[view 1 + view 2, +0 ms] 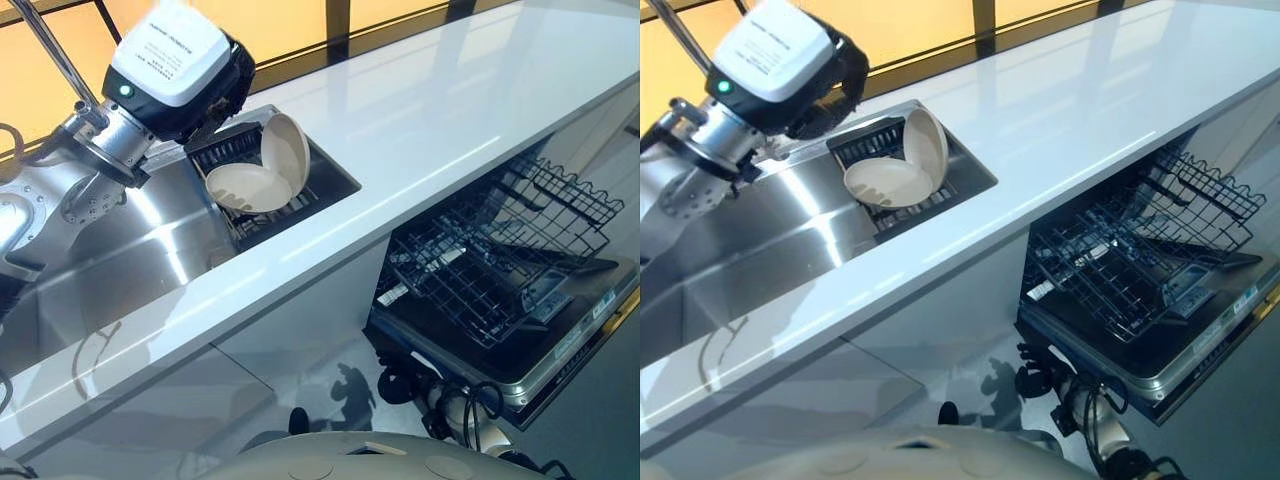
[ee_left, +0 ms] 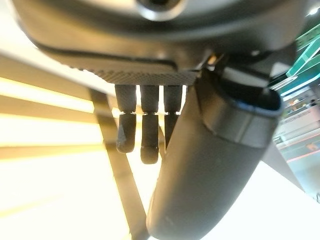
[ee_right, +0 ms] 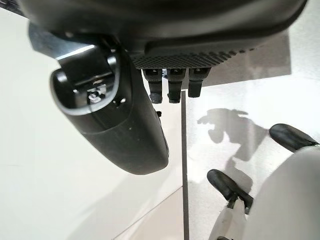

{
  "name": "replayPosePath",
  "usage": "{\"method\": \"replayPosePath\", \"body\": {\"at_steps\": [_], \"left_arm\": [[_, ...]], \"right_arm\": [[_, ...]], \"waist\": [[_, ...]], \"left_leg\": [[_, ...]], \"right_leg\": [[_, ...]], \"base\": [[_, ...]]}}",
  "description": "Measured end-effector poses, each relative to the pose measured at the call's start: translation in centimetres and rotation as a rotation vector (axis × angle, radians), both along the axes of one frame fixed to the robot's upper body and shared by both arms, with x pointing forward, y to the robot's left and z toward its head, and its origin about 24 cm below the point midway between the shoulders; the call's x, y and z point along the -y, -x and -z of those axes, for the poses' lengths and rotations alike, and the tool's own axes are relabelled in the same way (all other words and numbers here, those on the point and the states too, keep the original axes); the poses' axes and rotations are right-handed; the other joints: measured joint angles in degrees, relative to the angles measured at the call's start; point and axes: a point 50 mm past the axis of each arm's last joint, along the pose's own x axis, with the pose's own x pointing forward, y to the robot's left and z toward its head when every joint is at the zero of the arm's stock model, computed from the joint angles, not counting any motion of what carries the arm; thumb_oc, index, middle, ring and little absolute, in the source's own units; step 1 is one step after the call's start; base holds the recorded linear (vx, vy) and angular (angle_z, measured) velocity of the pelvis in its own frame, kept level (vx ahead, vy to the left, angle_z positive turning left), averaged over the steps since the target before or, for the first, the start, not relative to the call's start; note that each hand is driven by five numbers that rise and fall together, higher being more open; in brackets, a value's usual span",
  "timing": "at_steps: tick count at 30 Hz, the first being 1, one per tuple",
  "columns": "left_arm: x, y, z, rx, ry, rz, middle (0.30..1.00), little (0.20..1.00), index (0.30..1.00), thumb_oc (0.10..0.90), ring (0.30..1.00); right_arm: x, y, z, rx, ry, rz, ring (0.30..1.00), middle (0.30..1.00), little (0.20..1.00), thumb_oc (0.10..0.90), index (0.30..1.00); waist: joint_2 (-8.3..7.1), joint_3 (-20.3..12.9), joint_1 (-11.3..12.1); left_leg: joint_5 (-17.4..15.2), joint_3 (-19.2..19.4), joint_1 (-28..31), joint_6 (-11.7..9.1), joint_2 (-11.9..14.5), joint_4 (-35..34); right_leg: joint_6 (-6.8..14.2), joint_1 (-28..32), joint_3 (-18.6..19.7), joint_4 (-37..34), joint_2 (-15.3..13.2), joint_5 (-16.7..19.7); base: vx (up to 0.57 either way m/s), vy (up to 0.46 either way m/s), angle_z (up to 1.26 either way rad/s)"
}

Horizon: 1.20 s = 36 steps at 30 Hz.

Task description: Pick up plates and place into dishwasher.

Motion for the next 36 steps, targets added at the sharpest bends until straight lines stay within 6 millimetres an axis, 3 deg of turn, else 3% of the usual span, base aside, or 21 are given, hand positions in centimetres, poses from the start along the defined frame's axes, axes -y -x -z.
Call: {"method": "replayPosePath", "body": {"at_steps": [7, 15, 23, 30, 36], "left_arm": [[-2.9, -1.5, 2.2, -0.134, -0.026, -0.163, 0.900, 0.900, 0.900, 0.800, 0.900], [-3.2, -3.1, 4.2, -0.259, -0.129, -0.211, 0.900, 0.900, 0.900, 0.800, 0.900], [-2.1, -4.2, 1.9, -0.200, -0.140, -0.193, 0.900, 0.900, 0.900, 0.800, 0.900], [1.7, -5.4, 0.7, -0.173, -0.168, -0.085, 0.900, 0.900, 0.900, 0.800, 0.900], [3.1, -5.8, 0.3, -0.171, -0.175, -0.073, 0.900, 0.900, 0.900, 0.800, 0.900]], "right_arm": [[0.2, 0.2, 0.1, -0.028, 0.006, -0.036, 0.900, 0.900, 0.900, 0.800, 0.900], [-0.3, 0.3, 0.2, -0.057, 0.004, -0.100, 0.900, 0.900, 0.900, 0.800, 0.900], [-0.9, 0.8, 0.5, -0.080, -0.005, -0.135, 0.900, 0.900, 0.900, 0.800, 0.900], [-1.2, 1.3, 0.7, -0.101, -0.011, -0.157, 0.900, 0.900, 0.900, 0.800, 0.900], [-1.3, 1.6, 0.8, -0.110, -0.010, -0.171, 0.900, 0.900, 0.900, 0.800, 0.900]], "waist": [[0.01, 0.0, 0.0], [-0.01, 0.0, -1.0], [0.05, 0.0, -3.9], [0.53, -0.1, -5.9], [1.46, -0.3, -7.6]], "left_leg": [[0.0, 0.0, 0.0, 0.0, -0.1, 0.0], [0.0, 0.3, 0.0, 0.1, -0.1, 0.0], [-0.1, 1.7, 0.1, 0.2, 0.0, 0.0], [-0.2, 3.4, 0.2, 0.3, 0.5, 0.0], [-0.2, 4.5, 0.1, 0.3, 0.7, 0.0]], "right_leg": [[0.0, 0.0, 0.0, 0.0, -0.1, 0.0], [0.0, -0.2, 0.2, 0.3, -0.2, 0.0], [0.1, -1.1, 1.7, 1.3, -0.3, 0.0], [0.2, -2.2, 3.4, 2.2, -0.3, 0.0], [0.2, -3.1, 4.6, 2.9, 0.0, 0.0]], "base": [[0.01, 0.018, 0.00], [0.04, 0.049, -0.01], [0.08, 0.022, -0.10], [0.11, -0.024, -0.12], [0.08, -0.006, -0.12]]}}
